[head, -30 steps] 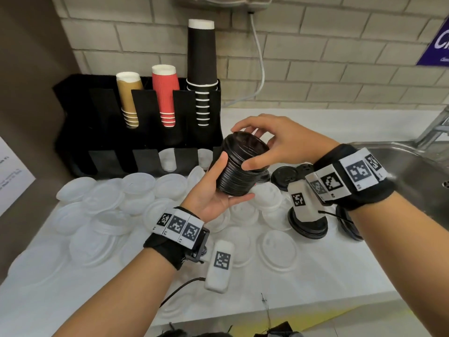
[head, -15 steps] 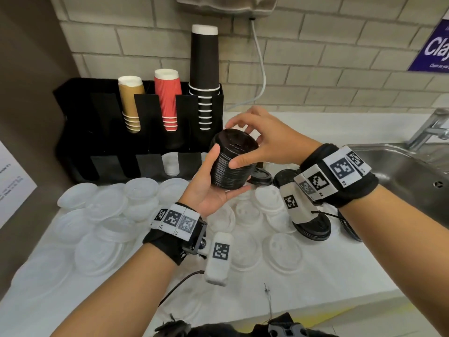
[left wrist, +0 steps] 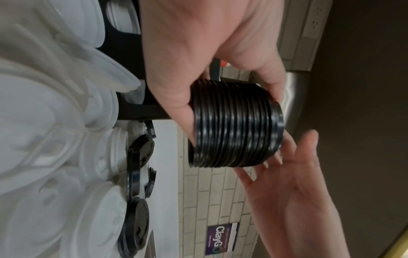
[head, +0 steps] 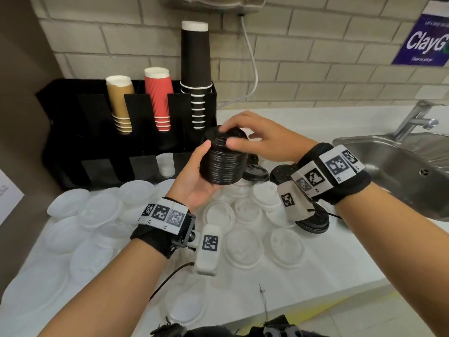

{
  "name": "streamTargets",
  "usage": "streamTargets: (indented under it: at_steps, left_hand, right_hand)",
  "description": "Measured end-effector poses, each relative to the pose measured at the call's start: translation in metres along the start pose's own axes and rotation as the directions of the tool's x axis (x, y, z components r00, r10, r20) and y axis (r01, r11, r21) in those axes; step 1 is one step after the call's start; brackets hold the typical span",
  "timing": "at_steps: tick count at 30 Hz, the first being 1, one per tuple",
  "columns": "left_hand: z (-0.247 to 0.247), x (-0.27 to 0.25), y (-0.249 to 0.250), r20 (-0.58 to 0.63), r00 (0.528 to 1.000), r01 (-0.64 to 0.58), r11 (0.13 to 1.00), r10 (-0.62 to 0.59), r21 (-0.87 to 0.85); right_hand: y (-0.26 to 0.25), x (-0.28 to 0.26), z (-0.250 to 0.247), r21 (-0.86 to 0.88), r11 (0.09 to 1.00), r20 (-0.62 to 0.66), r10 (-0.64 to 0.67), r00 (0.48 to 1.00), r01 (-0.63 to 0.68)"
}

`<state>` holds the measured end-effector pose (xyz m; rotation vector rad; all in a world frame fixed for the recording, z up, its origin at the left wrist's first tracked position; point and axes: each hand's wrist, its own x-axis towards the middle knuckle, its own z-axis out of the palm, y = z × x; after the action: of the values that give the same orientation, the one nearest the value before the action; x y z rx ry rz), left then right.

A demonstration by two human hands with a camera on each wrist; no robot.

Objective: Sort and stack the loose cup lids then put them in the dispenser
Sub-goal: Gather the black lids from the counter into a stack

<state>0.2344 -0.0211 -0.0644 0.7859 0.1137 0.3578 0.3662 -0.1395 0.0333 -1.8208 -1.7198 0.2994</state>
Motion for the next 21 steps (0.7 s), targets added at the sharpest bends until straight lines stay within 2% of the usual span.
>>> streamTargets:
  at_steps: [1, 3, 4, 5, 6, 8, 10, 12, 15, 18, 21]
  left_hand:
    - [-0.001, 0.001, 0.001, 0.010, 1.000, -0.009, 1.000, 0.009, -0.012]
    - [-0.005, 0.003, 0.003, 0.007, 1.000, -0.022, 0.999, 0.022, -0.032]
    - [-0.007, 0.005, 0.004, -0.004, 1.000, -0.029, 0.999, 0.029, -0.040]
    - [-0.008, 0.006, 0.005, -0.008, 0.999, -0.037, 0.998, 0.036, -0.050]
    - [-0.010, 0.006, 0.006, -0.005, 0.999, -0.045, 0.998, 0.044, -0.055]
    - [-0.010, 0.008, 0.006, 0.011, 0.998, -0.061, 0.997, 0.062, -0.050]
    - [-0.010, 0.010, 0.007, 0.015, 0.997, -0.071, 0.996, 0.072, -0.048]
    - [-0.010, 0.012, 0.007, 0.006, 0.997, -0.076, 0.995, 0.077, -0.060]
    - [-0.009, 0.015, 0.008, 0.009, 0.996, -0.084, 0.994, 0.084, -0.067]
    - [-0.007, 0.017, 0.008, 0.009, 0.996, -0.084, 0.995, 0.085, -0.049]
    - [-0.007, 0.019, 0.004, -0.060, 0.994, -0.095, 0.995, 0.092, -0.042]
  right_hand:
    - [0.004, 0.002, -0.003, 0.078, 0.997, -0.069, 0.025, 0.997, -0.019]
    - [0.020, 0.009, -0.010, 0.164, 0.977, -0.179, 0.167, 0.970, -0.138]
    - [0.030, 0.013, -0.012, 0.133, 0.961, -0.153, 0.263, 0.952, -0.244]
    - [0.042, 0.017, -0.013, 0.023, 0.931, -0.068, 0.365, 0.928, -0.365]
    - [0.055, 0.021, -0.010, -0.156, 0.872, 0.050, 0.475, 0.878, -0.463]
    - [0.077, 0.024, 0.001, -0.450, 0.738, 0.232, 0.641, 0.732, -0.503]
    - [0.092, 0.026, 0.015, -0.496, 0.704, 0.302, 0.689, 0.659, -0.508]
    - [0.106, 0.029, 0.026, -0.539, 0.676, 0.288, 0.709, 0.644, -0.503]
    - [0.120, 0.033, 0.035, -0.670, 0.619, 0.265, 0.715, 0.647, -0.410]
    - [0.125, 0.038, 0.035, -0.622, 0.663, 0.321, 0.702, 0.636, -0.417]
    - [0.119, 0.042, 0.018, -0.481, 0.734, 0.328, 0.658, 0.678, -0.479]
